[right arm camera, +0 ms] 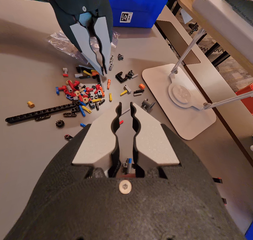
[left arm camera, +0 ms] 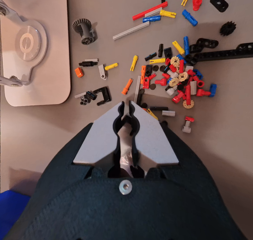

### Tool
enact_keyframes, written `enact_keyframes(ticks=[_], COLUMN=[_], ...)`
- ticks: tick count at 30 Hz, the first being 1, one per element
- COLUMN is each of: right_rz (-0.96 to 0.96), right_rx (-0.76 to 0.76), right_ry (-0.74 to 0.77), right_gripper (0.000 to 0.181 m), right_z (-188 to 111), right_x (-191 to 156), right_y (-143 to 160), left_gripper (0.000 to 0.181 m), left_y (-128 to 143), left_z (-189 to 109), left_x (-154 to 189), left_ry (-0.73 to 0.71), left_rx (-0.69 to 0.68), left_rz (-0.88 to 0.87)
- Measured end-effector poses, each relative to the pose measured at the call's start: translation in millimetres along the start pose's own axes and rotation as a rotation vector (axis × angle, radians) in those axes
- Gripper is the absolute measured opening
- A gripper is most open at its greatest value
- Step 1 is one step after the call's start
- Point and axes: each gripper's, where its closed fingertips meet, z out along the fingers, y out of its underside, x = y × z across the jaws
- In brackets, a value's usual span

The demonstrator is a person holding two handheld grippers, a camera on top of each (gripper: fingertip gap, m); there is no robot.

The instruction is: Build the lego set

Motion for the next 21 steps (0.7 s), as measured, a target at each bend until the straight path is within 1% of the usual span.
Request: enact_keyframes(ticks=[1,5,9,12,15,18,21], right_rz=[0.000,0.000,-0.001,0.001,0.003,0.005,0.005], right_rx=[0.000,-0.004,-0.004,-0.001,0.001,-0.002,-0.001], right_ry=[0.001,0.002,0.005,0.010,0.013,0.015,0.017], right_gripper=[0.009,0.010,0.010,0.010,0.010,0.010,0.010], right_z=[0,0,-1,-3,-4,-4,-5], right_x=[0,1,2,4,5,6,7], right_y=[0,1,1,1,1,2,1], left_gripper=[0.006,0.010,0.013,0.012,0.004,0.004,0.004], left_y=[-3,-12,-7,-10,-12,-12,-15], left_z=[1,5,13,15,17,18,19], left_x=[-1,-6,-7,-7,-3,-3,-2], left_ry=[-0.001,-0.006,0.030,0.071,0.118,0.145,0.152], left_rx=[0.008,0.008,-0.066,-0.075,-0.084,-0.097,-0.076], left_rz=[0.011,0.095,0.190,0.209,0.218,0.208,0.190])
